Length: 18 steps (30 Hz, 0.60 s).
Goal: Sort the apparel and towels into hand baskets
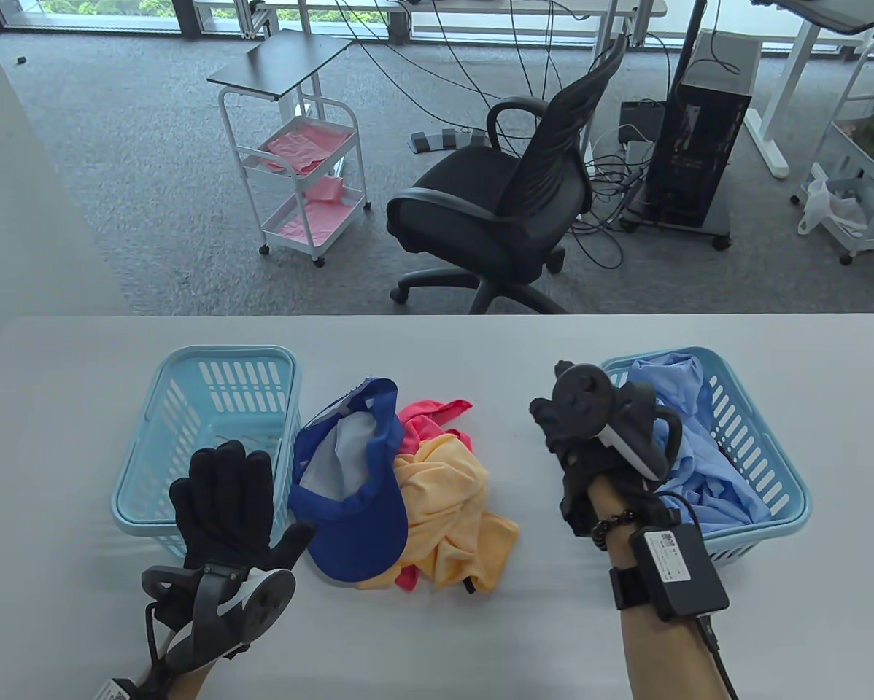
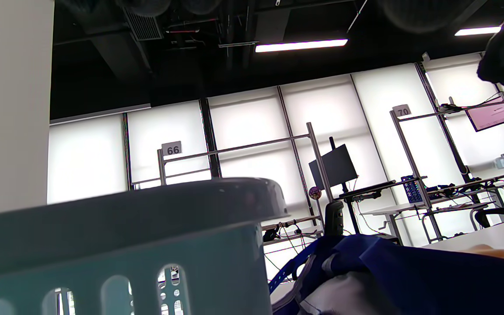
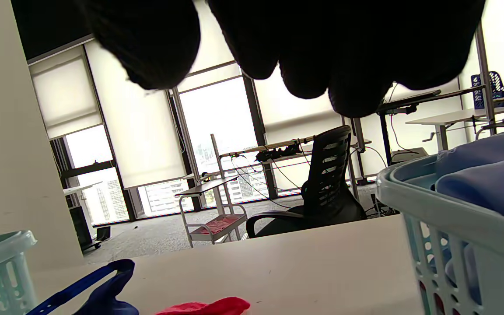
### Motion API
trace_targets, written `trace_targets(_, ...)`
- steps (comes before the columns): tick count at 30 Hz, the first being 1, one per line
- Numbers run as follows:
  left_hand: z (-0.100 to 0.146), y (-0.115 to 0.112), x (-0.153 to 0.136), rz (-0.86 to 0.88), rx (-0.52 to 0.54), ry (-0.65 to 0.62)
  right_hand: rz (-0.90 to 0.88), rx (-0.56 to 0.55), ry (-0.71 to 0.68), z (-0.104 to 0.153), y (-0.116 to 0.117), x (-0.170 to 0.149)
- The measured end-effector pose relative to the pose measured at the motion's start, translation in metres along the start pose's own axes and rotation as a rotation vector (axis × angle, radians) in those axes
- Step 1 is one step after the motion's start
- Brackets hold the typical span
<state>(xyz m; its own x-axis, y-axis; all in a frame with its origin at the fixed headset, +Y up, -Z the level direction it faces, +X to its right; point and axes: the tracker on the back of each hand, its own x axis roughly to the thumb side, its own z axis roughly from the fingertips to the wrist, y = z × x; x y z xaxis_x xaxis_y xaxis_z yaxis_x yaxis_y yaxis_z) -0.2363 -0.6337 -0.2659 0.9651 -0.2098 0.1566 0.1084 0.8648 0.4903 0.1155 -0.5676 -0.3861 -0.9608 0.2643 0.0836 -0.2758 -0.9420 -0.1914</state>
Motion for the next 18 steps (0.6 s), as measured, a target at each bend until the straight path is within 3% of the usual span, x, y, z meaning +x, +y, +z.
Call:
trace_targets(8, 0.000, -0.001, 0.000, 0.019, -0.009, -0.008, -0.144, 0.014, -0.071, 0.026, 0.059, 0.072)
trace_targets(18, -0.001, -0.004, -0.004, 0.040, -0.022, 0.002, -0.126, 0.090, -0.019, 0.040, 0.136, 0.103)
